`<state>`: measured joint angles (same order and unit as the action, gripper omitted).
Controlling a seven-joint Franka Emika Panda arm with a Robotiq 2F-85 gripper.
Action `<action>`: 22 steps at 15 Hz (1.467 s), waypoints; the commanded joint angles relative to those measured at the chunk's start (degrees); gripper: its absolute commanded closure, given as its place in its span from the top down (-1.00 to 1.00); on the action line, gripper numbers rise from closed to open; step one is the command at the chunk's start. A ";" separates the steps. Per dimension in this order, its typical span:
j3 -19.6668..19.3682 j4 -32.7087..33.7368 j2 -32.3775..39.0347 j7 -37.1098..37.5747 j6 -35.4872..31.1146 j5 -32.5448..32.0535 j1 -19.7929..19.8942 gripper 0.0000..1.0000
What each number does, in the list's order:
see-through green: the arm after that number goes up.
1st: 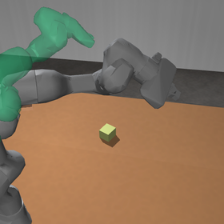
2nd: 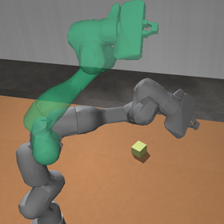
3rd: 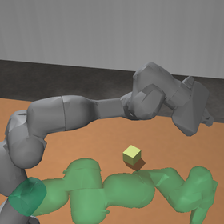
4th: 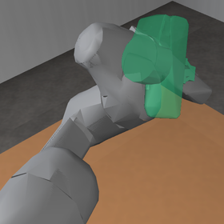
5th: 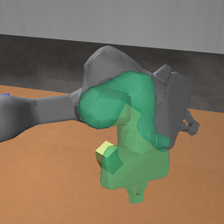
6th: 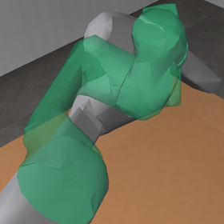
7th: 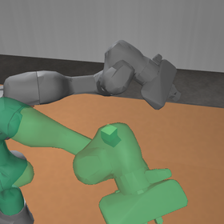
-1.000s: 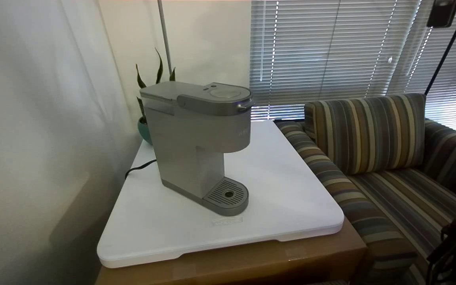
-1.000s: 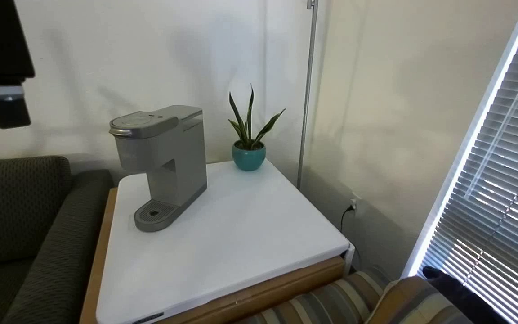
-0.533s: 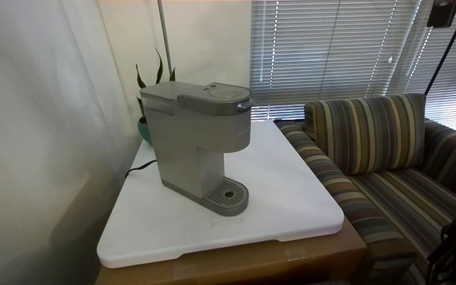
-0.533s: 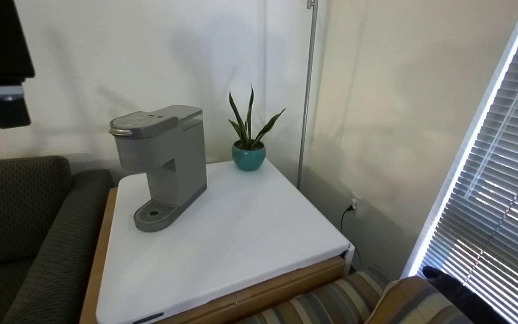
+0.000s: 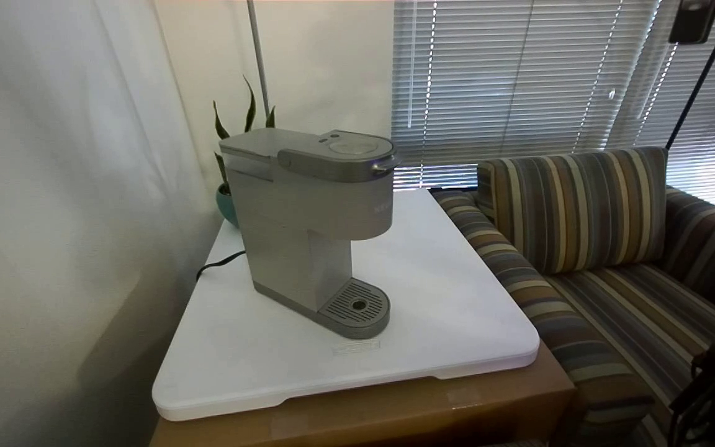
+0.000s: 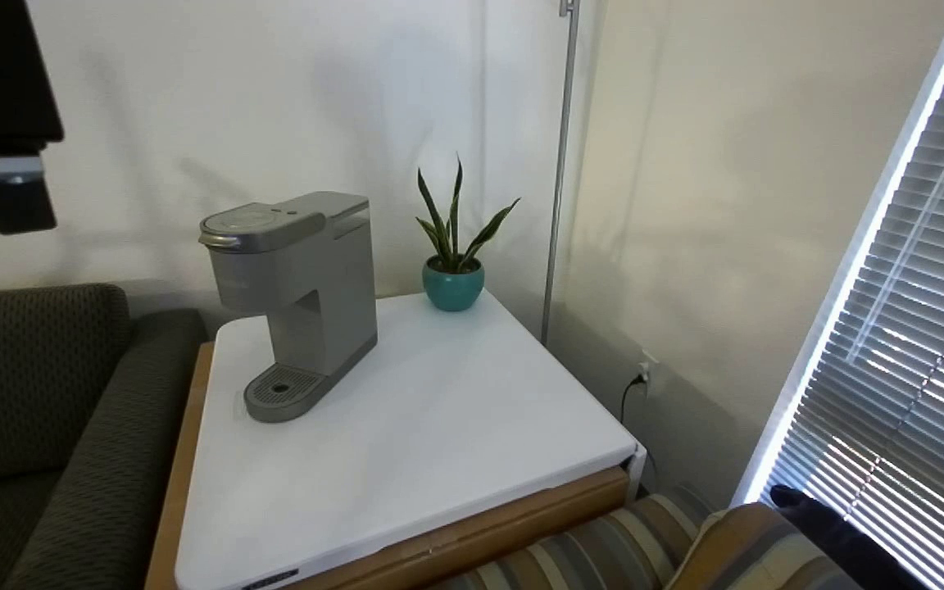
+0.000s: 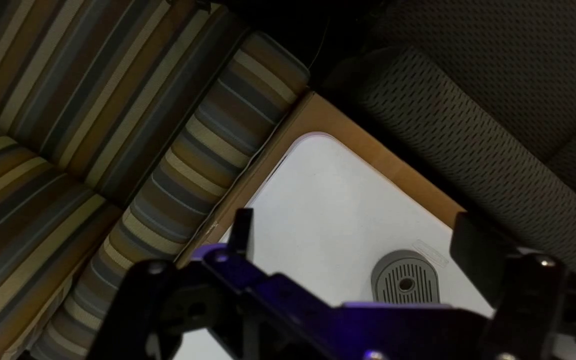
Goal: Open the grey coffee maker
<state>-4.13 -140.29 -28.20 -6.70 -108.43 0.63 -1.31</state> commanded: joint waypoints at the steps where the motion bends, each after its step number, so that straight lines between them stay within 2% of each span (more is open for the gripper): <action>1: 0.52 0.09 0.04 -0.20 0.12 0.25 0.58 1.00; 12: 0.65 0.10 0.00 -0.19 0.12 0.23 0.54 1.00; 13: 1.56 0.99 -0.31 4.31 1.70 0.15 1.52 1.00; 14: 0.78 0.14 -0.03 1.04 0.17 0.26 0.68 1.00; 16: 1.17 0.33 -0.21 3.40 0.31 0.28 0.86 1.00; 22: 0.96 2.64 7.65 -0.01 -4.47 3.20 -1.31 1.00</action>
<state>-3.35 -139.97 -26.09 -4.35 -109.86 1.29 -1.87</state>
